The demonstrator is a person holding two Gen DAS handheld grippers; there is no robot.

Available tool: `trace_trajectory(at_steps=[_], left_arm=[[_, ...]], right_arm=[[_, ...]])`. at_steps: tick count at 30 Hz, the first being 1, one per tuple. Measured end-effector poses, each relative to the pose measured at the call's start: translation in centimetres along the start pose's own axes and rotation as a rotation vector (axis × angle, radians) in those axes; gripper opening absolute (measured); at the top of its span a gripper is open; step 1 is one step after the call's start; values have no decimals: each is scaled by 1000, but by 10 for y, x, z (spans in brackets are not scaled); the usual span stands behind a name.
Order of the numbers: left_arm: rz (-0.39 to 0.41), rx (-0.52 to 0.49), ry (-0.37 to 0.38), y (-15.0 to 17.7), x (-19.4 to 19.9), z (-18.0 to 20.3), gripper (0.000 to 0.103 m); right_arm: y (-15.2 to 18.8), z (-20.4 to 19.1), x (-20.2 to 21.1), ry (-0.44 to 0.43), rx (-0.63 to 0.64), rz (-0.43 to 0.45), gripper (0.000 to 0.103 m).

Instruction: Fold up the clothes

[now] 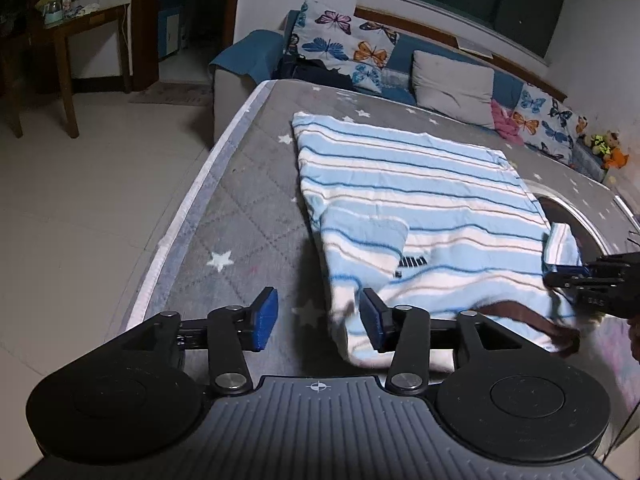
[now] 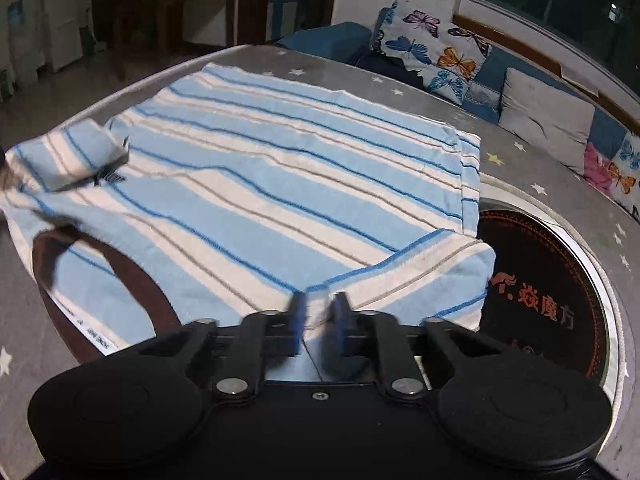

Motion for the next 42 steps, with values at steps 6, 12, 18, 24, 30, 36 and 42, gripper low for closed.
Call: trace_trajectory(at_steps=[6,12,18,24,30,36,42], left_arm=[[-39,-12,24,-20,-40,5,55],[-72,-7,59,-26,-64,9,42],[-36,27,56,-21,-55,1,10],[68,96,-14,-15,-21,-18,5],[118,196,-113,0,5,-45,5],[70,254,-164,27,12,-63,5],[47,257,-182,31,11,-65,5]], right_arm=[[4,22,22,57,-45,42,6],[19,61,41,140,-136,62,6],[43,99,51,219,-248,50,6],[75,128,52,294,-355,19,6],[96,148,45,346,-426,-25,10],[86,149,57,355,-411,24,29],[69,123,53,244,-353,53,42]])
Point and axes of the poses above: each gripper's, at about its wrist camera, not at the fingertips, and x roughly against the way its jaws point, z to its right, y to its underside, the point moved 4 cm from there along -x, roughly the way its jaws point, and after that the axes turned 7 degrees about y, right-handed, at the moved point
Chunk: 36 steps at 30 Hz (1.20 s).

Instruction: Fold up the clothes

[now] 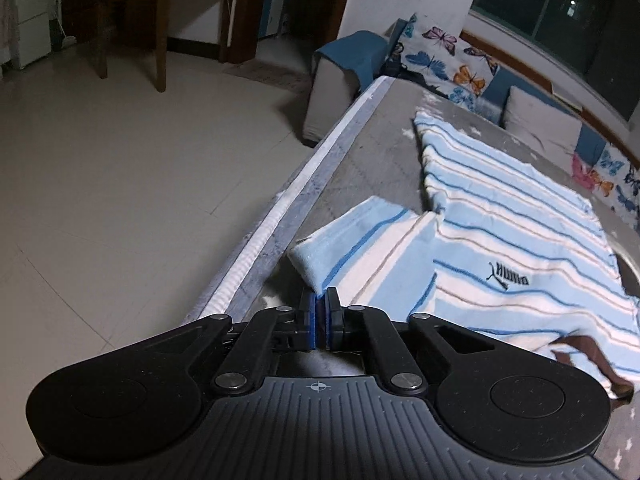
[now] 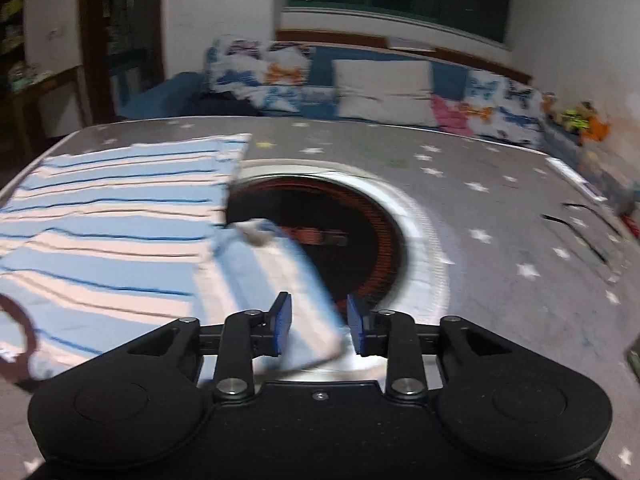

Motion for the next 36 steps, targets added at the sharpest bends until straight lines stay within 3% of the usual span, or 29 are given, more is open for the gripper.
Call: trace_trajectory(at_steps=[3,9,13,17,20,25,31,34,36], left_arm=[[19,-17,-13,-8,1,2,5],[12,-75,-78,-6,2,2,13],[21,-95,-73,-3,14,5,14],[61,-170,5,-4,36,31,14],[53,-279,151,3,48,71,14],[-43,-447,323,27,37,132,14],[-120,-521,364,47,10,171,15],[-126,-543,307,54,-4,176,17],[-128,-538,291,53,-16,179,27]], right_arm=[[5,-17,-7,-59,23,-31,47],[17,-25,-16,-67,72,-90,48],[9,-22,-5,-67,87,-76,49],[4,-32,4,-90,106,-50,54],[5,-45,2,-121,117,-53,55],[9,-61,-4,-144,137,-69,55],[12,-68,-7,-158,145,-84,59],[14,-69,-8,-158,153,-91,60],[15,-68,-9,-158,150,-92,62]])
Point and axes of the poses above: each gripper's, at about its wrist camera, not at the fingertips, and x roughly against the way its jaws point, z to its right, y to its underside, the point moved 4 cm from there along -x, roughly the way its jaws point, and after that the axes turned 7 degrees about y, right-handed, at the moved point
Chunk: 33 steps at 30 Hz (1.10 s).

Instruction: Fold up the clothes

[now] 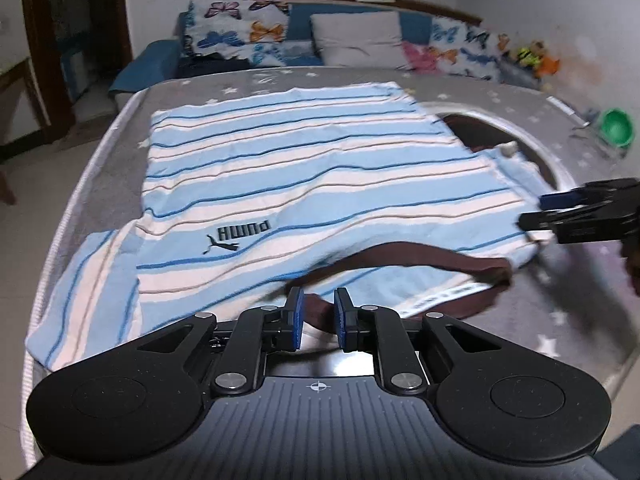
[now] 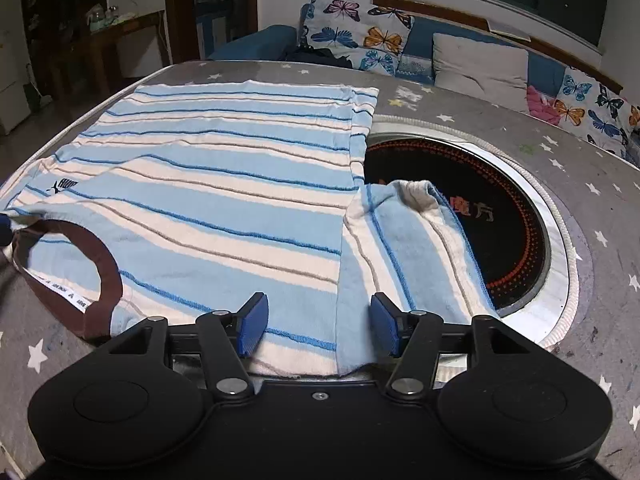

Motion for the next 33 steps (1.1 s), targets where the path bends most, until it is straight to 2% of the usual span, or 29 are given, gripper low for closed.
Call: trace_trajectory(at_steps=[2,8,10,12,13,20,26,29,33], left_arm=[[-5,7,-5,-2,-5,-3,34],[-56,30,0,1,-19,-9,36],[-67,50,9,3,-22,-12,29],[-67,63,21,4,-21,-13,14],[-67,74,34,5,-20,-14,12],[-58,103,95,15,1,-14,5],[-50,61,160,20,22,-7,4],[-18,58,165,7,26,-7,4],[30,58,161,-12,28,-9,5]], right_arm=[[0,0,-1,-1,-6,1,63],[0,-1,-2,2,-6,2,65],[0,-1,-1,3,-4,3,65],[1,-2,-1,3,-2,2,65],[1,-1,0,3,-2,1,65],[-4,-3,2,10,21,2,66],[-14,-19,16,-48,46,36,66],[-19,-33,20,-94,66,43,67],[-27,-55,14,-97,131,57,67]])
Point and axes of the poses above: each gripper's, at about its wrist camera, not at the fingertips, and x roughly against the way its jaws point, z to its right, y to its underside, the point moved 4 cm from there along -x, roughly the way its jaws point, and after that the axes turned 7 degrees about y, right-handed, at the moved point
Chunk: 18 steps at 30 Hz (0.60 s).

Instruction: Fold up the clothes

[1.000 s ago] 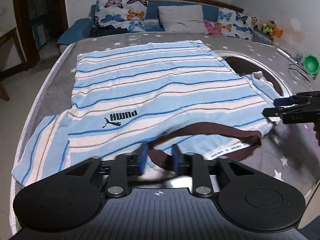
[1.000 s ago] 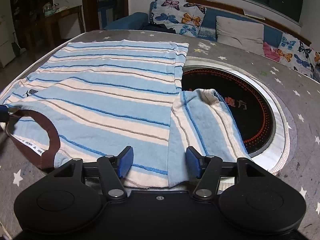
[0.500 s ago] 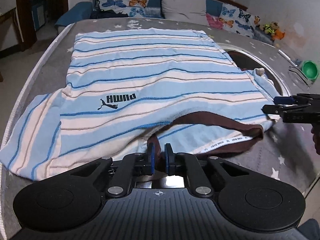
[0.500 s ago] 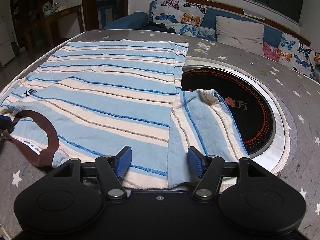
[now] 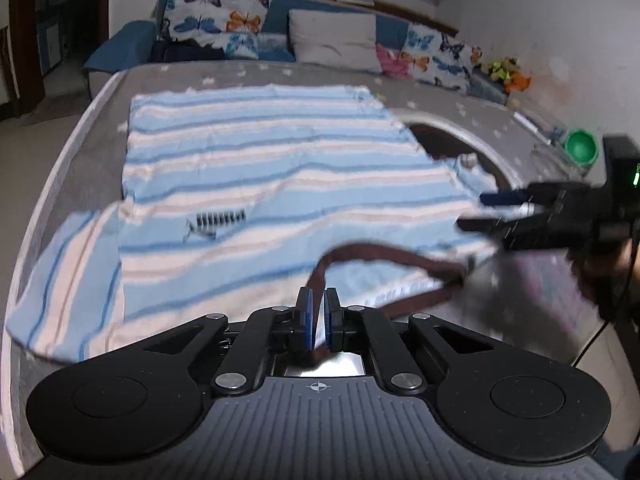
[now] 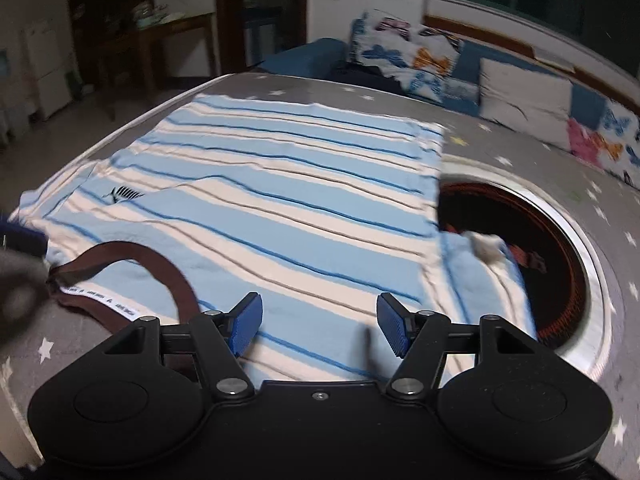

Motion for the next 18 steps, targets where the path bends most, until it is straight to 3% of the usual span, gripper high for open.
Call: trace_trajectory(at_steps=[7,18], left_arm=[[-20,11,-48,-16,-36,-17,5],[-115,-66,-14,21,-47,-13,6]], right_arm=[[-9,-16,-21,-11,29,-15,66],[4,-30,-14,-30,148,-66,66]])
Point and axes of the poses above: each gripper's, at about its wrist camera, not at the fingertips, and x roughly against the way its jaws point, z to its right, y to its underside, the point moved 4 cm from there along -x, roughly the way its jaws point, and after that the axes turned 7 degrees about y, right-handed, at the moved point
